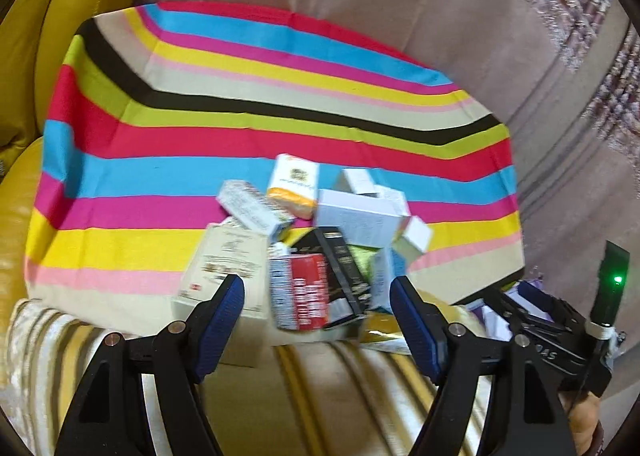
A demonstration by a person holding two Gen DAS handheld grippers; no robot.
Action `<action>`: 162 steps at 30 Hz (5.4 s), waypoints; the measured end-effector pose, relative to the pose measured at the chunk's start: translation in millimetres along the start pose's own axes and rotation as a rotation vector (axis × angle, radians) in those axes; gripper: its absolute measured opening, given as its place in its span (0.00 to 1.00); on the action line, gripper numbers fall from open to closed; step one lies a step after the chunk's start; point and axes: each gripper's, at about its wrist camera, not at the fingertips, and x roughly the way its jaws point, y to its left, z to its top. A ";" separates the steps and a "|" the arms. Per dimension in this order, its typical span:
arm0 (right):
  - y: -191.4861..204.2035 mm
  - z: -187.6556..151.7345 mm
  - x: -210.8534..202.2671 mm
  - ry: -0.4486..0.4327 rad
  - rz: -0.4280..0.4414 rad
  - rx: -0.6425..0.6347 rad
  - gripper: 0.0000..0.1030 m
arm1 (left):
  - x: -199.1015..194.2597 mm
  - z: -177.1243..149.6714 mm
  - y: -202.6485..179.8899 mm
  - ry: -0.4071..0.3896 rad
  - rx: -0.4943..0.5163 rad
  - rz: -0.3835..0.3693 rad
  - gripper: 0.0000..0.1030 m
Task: Organize objects
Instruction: 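Release the white box in the storage box and return the right gripper, then grasp the cream box with the left gripper while the right gripper grasps the yellow sponge, then carry the cream box and yellow sponge into the storage box with both grippers, then release both items in the storage box and return both grippers to the cloth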
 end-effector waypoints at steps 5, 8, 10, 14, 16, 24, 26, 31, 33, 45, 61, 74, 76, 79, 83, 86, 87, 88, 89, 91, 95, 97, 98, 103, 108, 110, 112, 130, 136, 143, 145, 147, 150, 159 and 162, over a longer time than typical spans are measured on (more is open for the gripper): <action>2.8 -2.4 6.7 0.025 0.026 -0.008 0.93 | 2.8 2.2 10.1 0.024 0.025 0.029 0.74; 1.5 -2.8 7.9 0.031 0.037 0.000 0.93 | -4.9 2.0 9.1 0.016 0.042 0.042 0.75; -0.1 -2.8 9.0 0.034 0.045 0.008 0.93 | -9.3 2.6 9.3 0.002 0.057 0.045 0.75; 4.3 -3.4 12.0 0.044 0.062 -0.008 0.93 | -1.4 3.9 19.1 0.009 0.027 0.113 0.79; 9.4 -3.4 12.0 0.046 0.064 -0.025 0.93 | 9.3 1.4 23.3 0.044 0.015 0.127 0.79; 43.4 -3.9 13.9 0.082 0.113 -0.135 0.93 | 29.4 -6.7 20.9 0.083 0.042 0.147 0.55; 47.3 -2.3 18.2 0.109 0.132 -0.119 0.93 | 30.2 -9.7 22.5 0.081 0.042 0.151 0.54; 59.2 2.2 30.0 0.158 0.161 -0.073 0.92 | 29.1 -12.7 21.2 0.067 0.059 0.153 0.52; 67.1 3.2 33.1 0.156 0.133 -0.095 0.92 | 29.8 -13.1 21.4 0.062 0.060 0.150 0.52; 59.2 -4.8 46.8 0.210 0.142 -0.050 0.62 | 24.7 -13.3 19.9 0.027 0.065 0.129 0.51; 62.5 -8.5 29.1 0.124 0.165 -0.079 0.50 | 0.9 -11.1 10.2 -0.086 0.088 0.185 0.50; 31.0 -5.3 -1.7 0.013 0.186 0.003 0.50 | -17.0 -12.5 -40.9 -0.152 0.189 0.106 0.50; 26.3 -5.8 -5.2 0.005 0.182 0.006 0.50 | -16.7 -13.2 -48.7 -0.145 0.199 0.087 0.50; 17.2 -7.1 -11.0 -0.008 0.173 0.013 0.50 | -14.7 -15.3 -65.1 -0.130 0.227 0.054 0.50; 1.6 -8.2 -18.5 -0.019 0.156 0.027 0.50 | -10.9 -19.8 -90.3 -0.110 0.271 0.011 0.50; -15.1 -10.6 -25.7 -0.026 0.137 0.043 0.50 | -8.1 -21.1 -108.7 -0.090 0.295 -0.032 0.50; -22.0 -11.7 -28.1 -0.029 0.128 0.050 0.50 | -7.2 -21.9 -116.4 -0.085 0.306 -0.043 0.50; -28.6 -13.2 -29.9 -0.029 0.119 0.057 0.50 | -6.0 -23.0 -124.3 -0.076 0.318 -0.059 0.50; -34.1 -14.6 -30.9 -0.028 0.112 0.062 0.50 | -4.9 -24.7 -131.1 -0.064 0.325 -0.078 0.50; -49.2 -18.2 -33.5 -0.024 0.092 0.081 0.50 | -1.3 -29.0 -148.0 -0.040 0.348 -0.112 0.50; -77.9 -24.3 -41.0 -0.030 0.051 0.118 0.50 | 6.7 -40.5 -179.5 0.005 0.388 -0.172 0.50; -92.3 -25.2 -45.3 -0.034 0.028 0.140 0.50 | 11.3 -46.6 -192.7 0.032 0.401 -0.203 0.50; -99.3 -25.2 -47.3 -0.037 0.015 0.149 0.50 | 14.2 -49.5 -198.9 0.045 0.408 -0.212 0.50; -131.1 -27.2 -58.3 -0.055 -0.048 0.200 0.50 | 27.1 -61.3 -223.4 0.105 0.441 -0.262 0.50; -157.0 -29.2 -66.4 -0.068 -0.110 0.259 0.51 | 34.9 -70.9 -240.5 0.151 0.467 -0.318 0.50; -163.6 -30.8 -68.7 -0.074 -0.123 0.269 0.51 | 39.2 -74.2 -246.6 0.174 0.473 -0.348 0.51; -169.0 -31.8 -70.8 -0.076 -0.131 0.276 0.56 | 43.3 -77.3 -250.5 0.200 0.470 -0.393 0.52; -174.0 -30.9 -69.7 -0.086 -0.133 0.299 0.82 | 46.8 -67.7 -224.0 0.201 0.382 -0.365 0.60; -162.5 -30.9 -65.9 -0.067 -0.107 0.283 0.83 | 43.6 -64.6 -212.9 0.189 0.348 -0.367 0.60; -137.6 -27.4 -62.3 -0.052 -0.064 0.245 0.83 | 43.0 -54.2 -196.1 0.178 0.292 -0.333 0.60; -128.2 -26.3 -59.9 -0.047 -0.050 0.234 0.83 | 42.6 -50.6 -189.4 0.177 0.274 -0.328 0.60; -119.0 -24.9 -55.8 -0.037 -0.026 0.227 0.83 | 40.3 -46.9 -183.6 0.166 0.262 -0.321 0.60; -105.0 -24.9 -51.2 -0.020 0.003 0.209 0.84 | 36.1 -41.3 -174.4 0.145 0.246 -0.311 0.60; -64.7 -24.1 -40.0 0.023 0.077 0.135 0.84 | 28.9 -19.1 -128.3 0.105 0.130 -0.275 0.60; -52.3 -23.0 -37.0 0.035 0.097 0.116 0.84 | 27.0 -11.8 -108.1 0.089 0.088 -0.247 0.61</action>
